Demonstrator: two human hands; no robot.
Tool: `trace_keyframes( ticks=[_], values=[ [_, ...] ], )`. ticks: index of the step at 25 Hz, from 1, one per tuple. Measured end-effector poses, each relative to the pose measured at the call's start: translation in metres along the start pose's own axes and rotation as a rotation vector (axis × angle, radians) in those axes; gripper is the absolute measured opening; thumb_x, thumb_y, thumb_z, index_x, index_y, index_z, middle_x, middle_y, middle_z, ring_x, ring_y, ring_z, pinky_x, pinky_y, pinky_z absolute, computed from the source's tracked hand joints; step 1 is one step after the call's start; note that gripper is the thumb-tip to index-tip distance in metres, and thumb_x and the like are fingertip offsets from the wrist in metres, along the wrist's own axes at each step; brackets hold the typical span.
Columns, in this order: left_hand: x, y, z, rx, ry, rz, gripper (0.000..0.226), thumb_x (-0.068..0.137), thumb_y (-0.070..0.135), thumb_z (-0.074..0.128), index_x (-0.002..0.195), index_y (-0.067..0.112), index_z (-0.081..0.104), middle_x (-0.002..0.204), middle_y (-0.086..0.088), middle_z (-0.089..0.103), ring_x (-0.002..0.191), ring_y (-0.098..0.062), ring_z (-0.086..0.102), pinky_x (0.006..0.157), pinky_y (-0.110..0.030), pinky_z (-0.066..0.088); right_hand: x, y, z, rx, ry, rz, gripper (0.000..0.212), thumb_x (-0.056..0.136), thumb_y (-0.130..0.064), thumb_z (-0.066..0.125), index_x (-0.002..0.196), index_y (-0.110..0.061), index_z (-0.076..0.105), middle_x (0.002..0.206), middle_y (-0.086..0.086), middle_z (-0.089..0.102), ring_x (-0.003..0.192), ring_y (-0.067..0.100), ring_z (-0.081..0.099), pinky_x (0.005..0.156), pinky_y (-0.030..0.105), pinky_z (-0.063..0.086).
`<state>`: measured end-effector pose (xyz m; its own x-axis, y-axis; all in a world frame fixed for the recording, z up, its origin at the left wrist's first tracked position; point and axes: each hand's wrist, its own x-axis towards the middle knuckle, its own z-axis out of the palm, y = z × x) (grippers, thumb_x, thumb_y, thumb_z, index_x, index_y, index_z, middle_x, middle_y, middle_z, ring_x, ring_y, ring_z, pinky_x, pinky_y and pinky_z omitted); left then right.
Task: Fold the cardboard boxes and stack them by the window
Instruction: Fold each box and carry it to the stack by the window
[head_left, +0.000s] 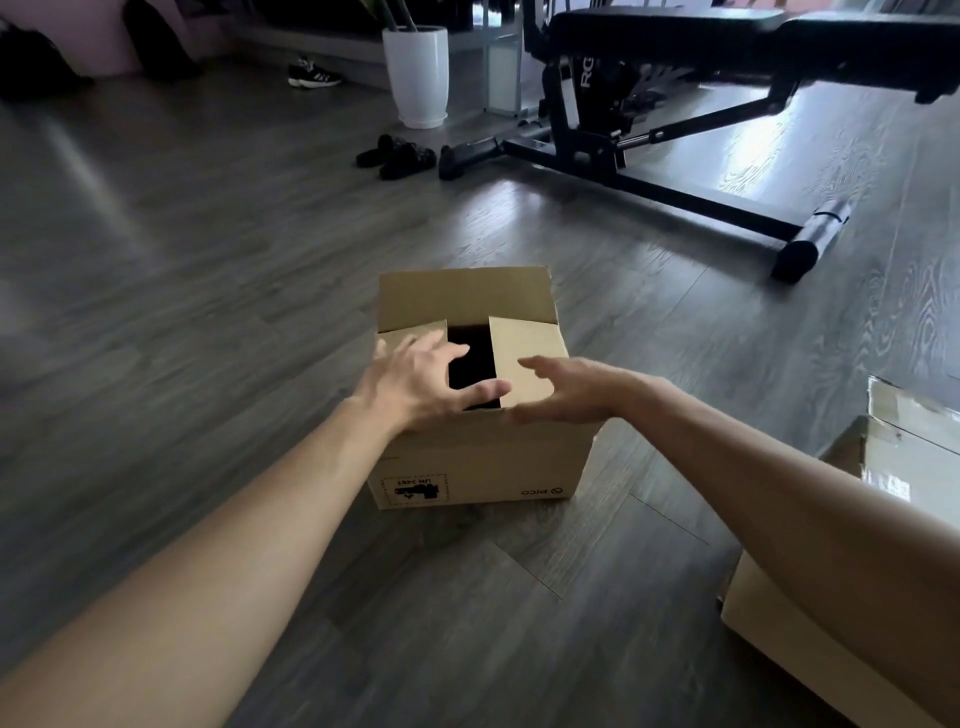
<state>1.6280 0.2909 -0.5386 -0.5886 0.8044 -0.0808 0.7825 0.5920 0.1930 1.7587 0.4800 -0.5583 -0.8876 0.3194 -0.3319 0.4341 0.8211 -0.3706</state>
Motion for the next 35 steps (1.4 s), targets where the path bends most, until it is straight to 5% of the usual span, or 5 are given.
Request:
trace_keyframes(
  ticks=[8,12,18,28,35],
  values=[
    [0.018,-0.042,0.036,0.171,0.293,0.005,0.109,0.070,0.098,0.020,0.147,0.027,0.047,0.154,-0.008,0.044,0.144,-0.024,0.034,0.120,-0.055,0.014,0.019,0.010,-0.001,-0.231,0.375,0.077,0.123,0.056,-0.104,0.030,0.151,-0.026,0.033,0.148,0.006,0.047,0.138,0.026,0.039,0.114,0.046,0.027],
    [0.034,-0.059,0.060,0.190,0.388,-0.008,0.104,0.074,0.094,0.014,0.149,0.028,0.044,0.154,-0.011,0.043,0.147,-0.026,0.030,0.119,-0.058,0.010,0.041,0.018,0.015,-0.259,0.536,0.085,0.111,0.065,-0.097,0.035,0.147,-0.022,0.038,0.145,0.008,0.047,0.137,0.028,0.037,0.115,0.044,0.027],
    [0.053,-0.078,0.099,0.128,0.100,-0.142,0.108,0.064,0.103,0.009,0.156,0.047,-0.001,0.168,-0.007,-0.005,0.154,-0.027,-0.008,0.117,-0.064,-0.003,0.074,0.034,0.058,-0.103,0.414,0.184,0.111,0.073,-0.092,0.039,0.156,-0.023,0.016,0.163,0.012,0.013,0.151,0.031,0.008,0.120,0.051,0.020],
    [0.051,-0.085,0.131,-0.035,0.000,-0.244,0.105,0.068,0.101,0.009,0.157,0.046,-0.001,0.166,0.003,-0.018,0.151,-0.015,-0.021,0.120,-0.052,0.015,0.082,0.048,0.089,-0.056,0.366,0.214,0.113,0.068,-0.097,0.019,0.155,-0.026,0.016,0.166,0.001,-0.002,0.152,0.020,-0.009,0.114,0.053,0.030],
    [0.011,-0.067,0.132,-0.007,-0.007,-0.242,0.109,0.067,0.101,0.005,0.158,0.041,0.000,0.166,-0.002,-0.017,0.151,-0.019,-0.022,0.124,-0.048,0.002,0.047,0.047,0.103,-0.068,0.333,0.230,0.112,0.068,-0.096,0.018,0.157,-0.028,0.011,0.166,-0.001,-0.007,0.151,0.019,-0.012,0.114,0.052,0.031]
  ],
)
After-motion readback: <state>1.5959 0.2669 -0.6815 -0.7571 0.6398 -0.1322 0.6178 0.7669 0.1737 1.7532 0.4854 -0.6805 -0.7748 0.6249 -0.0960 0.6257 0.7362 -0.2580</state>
